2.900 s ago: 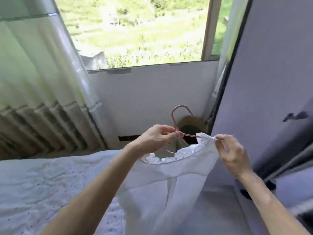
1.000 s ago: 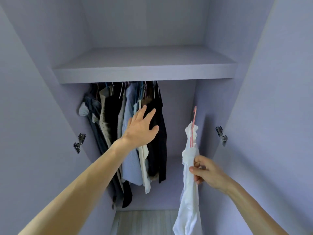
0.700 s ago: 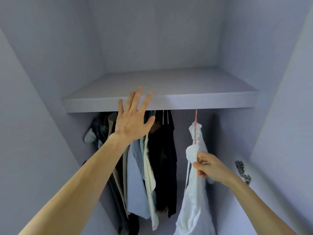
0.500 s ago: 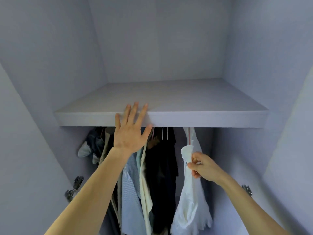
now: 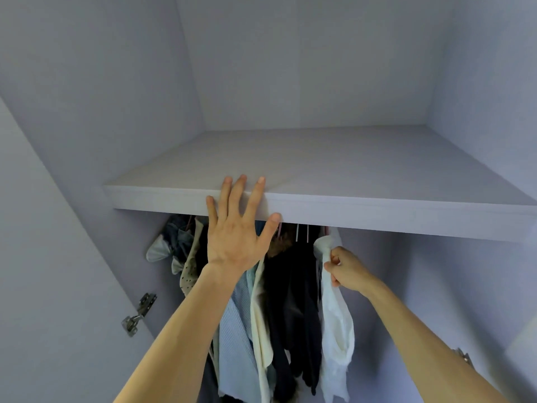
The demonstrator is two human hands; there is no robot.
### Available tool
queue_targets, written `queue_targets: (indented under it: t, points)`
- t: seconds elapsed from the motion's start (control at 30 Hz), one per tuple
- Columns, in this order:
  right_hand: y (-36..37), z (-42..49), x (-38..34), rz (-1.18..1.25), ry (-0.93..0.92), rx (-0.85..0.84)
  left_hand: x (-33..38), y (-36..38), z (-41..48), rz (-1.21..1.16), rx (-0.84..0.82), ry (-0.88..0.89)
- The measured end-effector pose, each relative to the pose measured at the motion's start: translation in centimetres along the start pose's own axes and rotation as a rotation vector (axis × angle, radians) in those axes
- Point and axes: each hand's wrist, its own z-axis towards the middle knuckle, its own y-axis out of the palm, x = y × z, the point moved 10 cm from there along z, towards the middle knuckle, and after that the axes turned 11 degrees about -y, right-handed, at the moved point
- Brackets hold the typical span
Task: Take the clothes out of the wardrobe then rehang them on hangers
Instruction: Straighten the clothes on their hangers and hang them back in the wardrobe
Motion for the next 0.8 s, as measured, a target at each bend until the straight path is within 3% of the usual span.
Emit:
queue_targets:
  t: [0.33, 0.57, 0.67, 0.8]
  points:
    - [3.9, -0.6, -0.4, -0.142, -0.046, 0.092, 0.1, -0.3, -0.4, 0.0, -0.03, -0.041]
    - [5.1, -5.8, -1.9, -0.072, -0.027, 0.225, -1.7, -0.5, -4.3, -0.104, -0.103, -0.056]
    - [6.6, -9.2, -4.9, -0.056, -0.156, 0.242, -7.6, 1.4, -11.5, -0.093, -0.279, -0.224]
    - [12.5, -14.4, -11.7, -0.024, -0.399, 0.075, -17.8, 1.3, -26.6, -0.04, -0.521, -0.595]
